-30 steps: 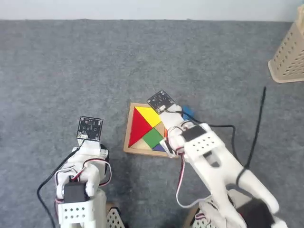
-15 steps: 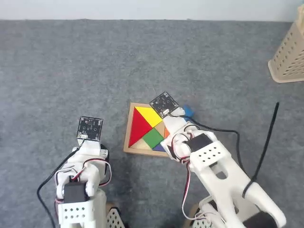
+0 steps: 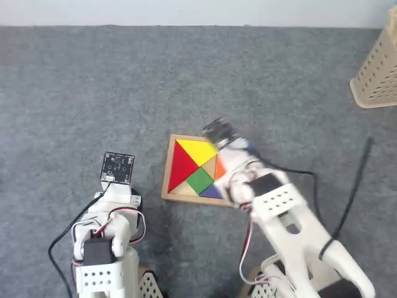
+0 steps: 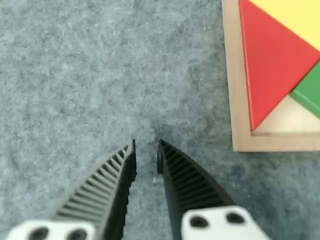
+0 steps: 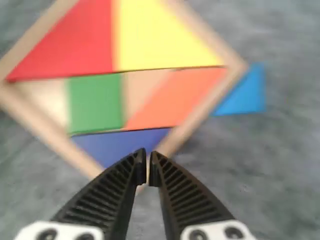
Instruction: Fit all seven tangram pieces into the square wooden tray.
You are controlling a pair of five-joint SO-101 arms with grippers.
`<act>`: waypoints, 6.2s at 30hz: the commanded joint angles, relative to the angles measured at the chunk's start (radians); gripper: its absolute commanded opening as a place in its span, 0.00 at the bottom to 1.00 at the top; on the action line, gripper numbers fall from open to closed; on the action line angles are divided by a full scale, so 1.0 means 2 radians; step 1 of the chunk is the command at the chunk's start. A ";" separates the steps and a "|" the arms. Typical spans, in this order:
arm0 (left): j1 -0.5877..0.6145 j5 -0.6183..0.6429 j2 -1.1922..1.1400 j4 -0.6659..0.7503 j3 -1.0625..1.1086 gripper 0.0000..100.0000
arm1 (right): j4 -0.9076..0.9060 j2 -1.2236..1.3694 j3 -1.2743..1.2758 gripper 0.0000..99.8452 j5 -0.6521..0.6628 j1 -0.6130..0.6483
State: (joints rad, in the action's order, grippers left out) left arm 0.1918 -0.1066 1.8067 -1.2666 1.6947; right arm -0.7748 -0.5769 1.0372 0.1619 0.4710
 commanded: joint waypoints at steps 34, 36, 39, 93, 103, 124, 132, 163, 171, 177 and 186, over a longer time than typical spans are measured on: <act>-0.001 0.004 0.011 0.000 -0.005 0.07 | -0.117 0.466 -0.493 0.25 -0.002 -0.098; -0.001 0.004 0.011 0.000 -0.005 0.07 | -0.117 0.473 -0.493 0.25 -0.002 -0.098; -0.001 0.004 0.011 0.000 -0.005 0.07 | -0.119 0.487 -0.493 0.25 0.007 -0.095; -0.001 0.004 0.011 0.000 -0.005 0.07 | -0.091 0.282 -0.314 0.11 0.002 -0.131; -0.001 0.004 0.011 0.000 -0.005 0.07 | -0.085 0.332 -0.297 0.15 0.012 -0.130; -0.001 0.004 0.011 0.000 -0.005 0.07 | -0.148 0.405 -0.357 0.19 -0.082 -0.100; -0.001 0.004 0.011 0.000 -0.005 0.07 | -0.145 0.406 -0.358 0.20 -0.232 -0.101; -0.001 0.004 0.011 0.000 -0.005 0.07 | -0.085 0.389 -0.314 0.16 -0.181 -0.122; -0.001 0.004 0.011 0.000 -0.005 0.07 | -0.114 0.388 -0.348 0.06 -0.064 -0.155; -0.001 0.004 0.011 0.000 -0.005 0.07 | -0.130 0.381 -0.364 0.06 -0.020 -0.173; -0.001 0.004 0.011 0.000 -0.005 0.07 | -0.138 0.225 -0.282 0.06 0.040 -0.098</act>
State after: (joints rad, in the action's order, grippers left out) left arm 0.1918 -0.1066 1.8067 -1.2666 1.6947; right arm -1.0449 0.0368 0.4450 0.1803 0.1918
